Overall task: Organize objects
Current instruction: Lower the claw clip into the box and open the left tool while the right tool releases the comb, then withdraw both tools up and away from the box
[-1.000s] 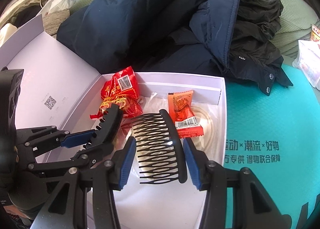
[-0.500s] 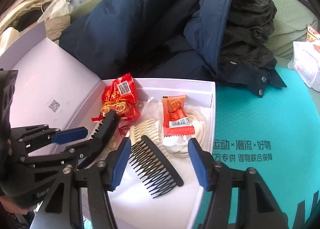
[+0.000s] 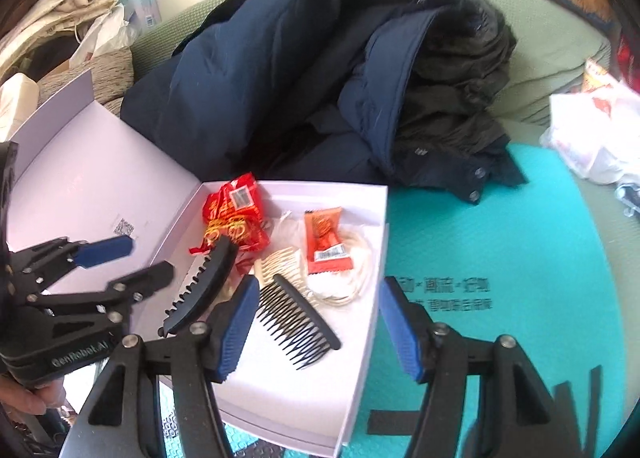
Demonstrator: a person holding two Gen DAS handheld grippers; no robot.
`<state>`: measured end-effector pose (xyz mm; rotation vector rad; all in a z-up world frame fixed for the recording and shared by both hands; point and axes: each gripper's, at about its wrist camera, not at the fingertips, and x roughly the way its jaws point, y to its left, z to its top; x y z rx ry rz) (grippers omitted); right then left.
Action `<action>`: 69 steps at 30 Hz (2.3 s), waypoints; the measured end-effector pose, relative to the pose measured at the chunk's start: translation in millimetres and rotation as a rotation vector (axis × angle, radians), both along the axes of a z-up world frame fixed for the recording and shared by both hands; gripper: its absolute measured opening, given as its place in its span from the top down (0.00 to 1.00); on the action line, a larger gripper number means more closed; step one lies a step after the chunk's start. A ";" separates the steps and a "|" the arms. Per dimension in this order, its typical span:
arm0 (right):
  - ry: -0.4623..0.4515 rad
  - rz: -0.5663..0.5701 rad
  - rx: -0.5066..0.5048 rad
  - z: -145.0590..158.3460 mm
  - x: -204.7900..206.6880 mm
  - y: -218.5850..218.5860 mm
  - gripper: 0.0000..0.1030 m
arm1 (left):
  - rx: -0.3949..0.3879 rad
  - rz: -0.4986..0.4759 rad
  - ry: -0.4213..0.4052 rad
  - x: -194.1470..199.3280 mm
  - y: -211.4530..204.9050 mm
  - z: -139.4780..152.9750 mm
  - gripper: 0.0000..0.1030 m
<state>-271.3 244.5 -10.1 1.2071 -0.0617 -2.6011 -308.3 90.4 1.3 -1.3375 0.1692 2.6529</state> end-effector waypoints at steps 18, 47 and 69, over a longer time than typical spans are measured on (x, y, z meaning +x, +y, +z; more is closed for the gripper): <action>0.125 -0.045 0.060 89.7 56.1 -0.3 0.40 | -0.033 0.026 0.146 54.7 -16.6 106.0 0.28; 0.199 -0.117 0.119 135.0 190.2 8.3 0.26 | -0.054 0.020 0.141 195.0 -19.3 132.5 0.16; 0.163 -0.126 0.108 121.8 216.5 15.9 0.26 | -0.052 0.007 0.101 218.6 -18.2 126.7 0.16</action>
